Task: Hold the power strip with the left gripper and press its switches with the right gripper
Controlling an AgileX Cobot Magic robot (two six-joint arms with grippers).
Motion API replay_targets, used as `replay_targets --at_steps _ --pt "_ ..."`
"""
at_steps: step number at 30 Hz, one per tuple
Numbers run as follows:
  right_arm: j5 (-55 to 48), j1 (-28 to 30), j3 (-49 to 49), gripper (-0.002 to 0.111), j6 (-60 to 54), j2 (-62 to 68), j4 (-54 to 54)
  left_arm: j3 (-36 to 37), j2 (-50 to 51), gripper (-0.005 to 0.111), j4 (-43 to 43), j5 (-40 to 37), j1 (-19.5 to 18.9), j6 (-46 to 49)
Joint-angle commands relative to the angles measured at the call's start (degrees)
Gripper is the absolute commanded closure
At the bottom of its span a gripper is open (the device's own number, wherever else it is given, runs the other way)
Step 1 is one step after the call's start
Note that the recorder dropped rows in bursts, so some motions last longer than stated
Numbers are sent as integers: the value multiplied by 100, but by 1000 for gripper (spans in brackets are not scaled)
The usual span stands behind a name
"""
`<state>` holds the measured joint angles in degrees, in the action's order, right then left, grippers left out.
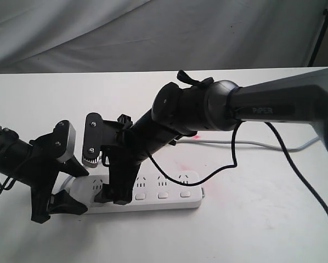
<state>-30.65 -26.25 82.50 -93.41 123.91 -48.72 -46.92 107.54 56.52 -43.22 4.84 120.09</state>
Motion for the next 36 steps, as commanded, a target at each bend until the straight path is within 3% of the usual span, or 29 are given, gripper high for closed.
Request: replay_targets --at_steps 1,11,17,36 --pt "-137 45 -37 3 -41 -181 14 -12 -16 59 21 -11 14 -9" --pt "11 81 -37 3 146 -169 63 -12 -16 59 21 -11 14 -9" --pt "-113 269 -37 3 875 -296 796 -12 -16 59 21 -11 14 -9" --pt "-202 294 -71 3 909 -341 795 -12 -16 59 21 -11 14 -9"
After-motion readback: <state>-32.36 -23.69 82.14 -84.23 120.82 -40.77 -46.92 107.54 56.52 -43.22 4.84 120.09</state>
